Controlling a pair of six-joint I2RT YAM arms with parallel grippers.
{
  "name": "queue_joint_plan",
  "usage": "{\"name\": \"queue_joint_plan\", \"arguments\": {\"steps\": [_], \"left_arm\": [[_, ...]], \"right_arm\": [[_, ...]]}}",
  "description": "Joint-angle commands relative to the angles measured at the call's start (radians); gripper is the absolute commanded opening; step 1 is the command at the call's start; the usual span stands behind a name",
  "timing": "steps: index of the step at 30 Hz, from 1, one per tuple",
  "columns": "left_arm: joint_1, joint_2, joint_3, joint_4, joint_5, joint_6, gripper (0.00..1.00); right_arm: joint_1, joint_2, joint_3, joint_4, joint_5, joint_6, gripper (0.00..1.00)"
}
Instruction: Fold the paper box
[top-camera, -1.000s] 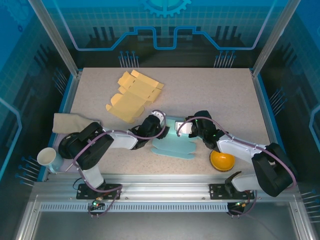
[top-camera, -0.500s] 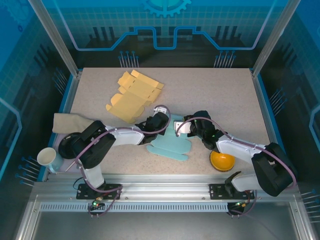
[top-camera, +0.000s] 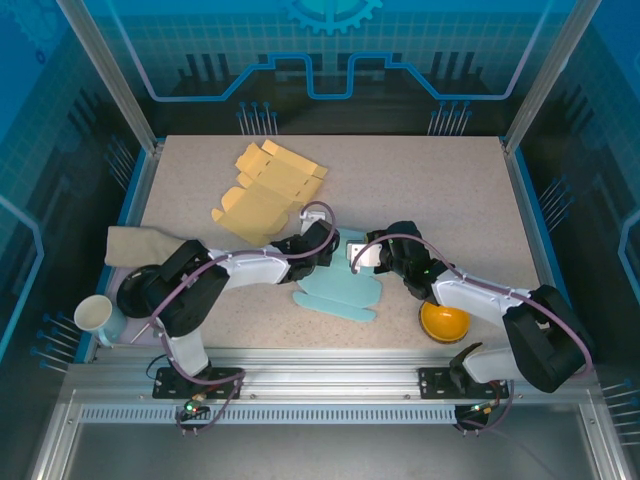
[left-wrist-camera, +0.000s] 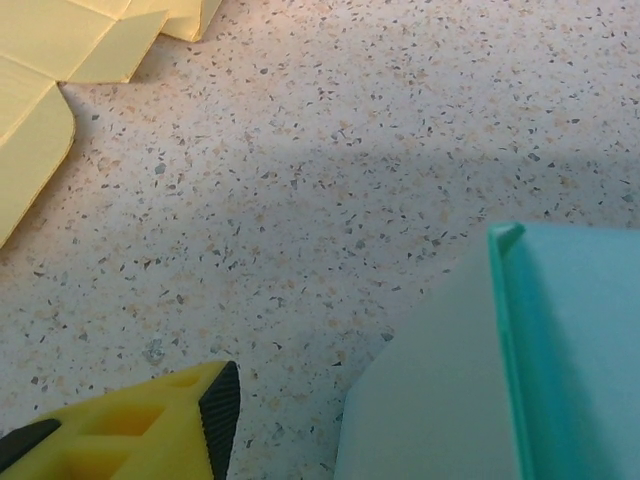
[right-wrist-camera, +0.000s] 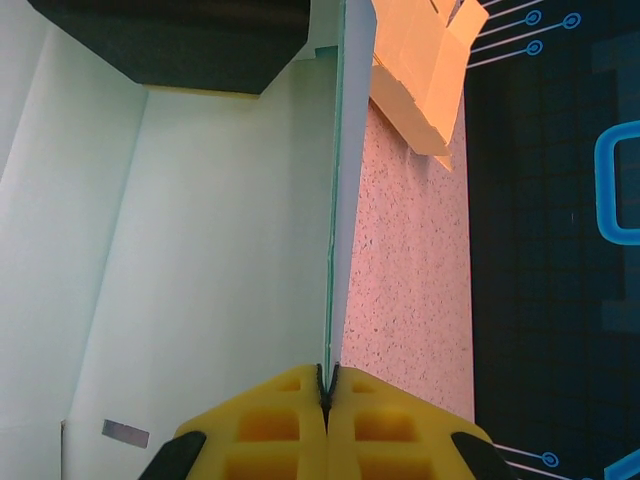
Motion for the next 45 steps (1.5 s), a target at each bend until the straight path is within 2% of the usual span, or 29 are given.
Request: {"name": "queue_joint_plan", "arguments": {"steps": [1,5,12,18,27,29,36,41,45], "left_arm": [[0.122,0.05,-0.036,-0.277,-0.242,-0.057,0.57],[0.124,0.049,-0.03,-0.277,-0.22,-0.035,0.66],[0.146,0.044,-0.018,-0.324,-0.211,-0.08,0.66],[0.172,0.034,-0.019,-0.358,-0.21,-0.146,0.59],[0.172,0.035,-0.026,-0.37,-0.21,-0.166,0.47],[0.17,0.033,-0.031,-0.35,-0.192,-0.15,0.48],[0.139,-0.051,-0.129,-0.09,0.03,0.063,0.67],[0.105,-0.132,-0.199,0.024,0.093,0.131,0.75],[0.031,-0.177,-0.262,0.106,0.106,0.201,0.83]], "right_arm": [[-0.071,0.006,-0.01,-0.139,0.111,-0.013,0.0],[-0.078,0.007,-0.004,-0.149,0.095,-0.003,0.0],[-0.084,0.008,-0.004,-0.151,0.092,-0.004,0.0],[-0.117,-0.015,0.002,-0.157,0.085,-0.006,0.0],[-0.121,-0.005,0.005,-0.157,0.094,-0.002,0.0],[-0.118,-0.009,0.009,-0.163,0.089,0.005,0.0],[-0.069,0.022,0.03,-0.19,0.091,0.031,0.0],[-0.06,0.044,0.042,-0.196,0.093,0.039,0.0],[-0.053,0.046,0.047,-0.206,0.091,0.041,0.0]]}}
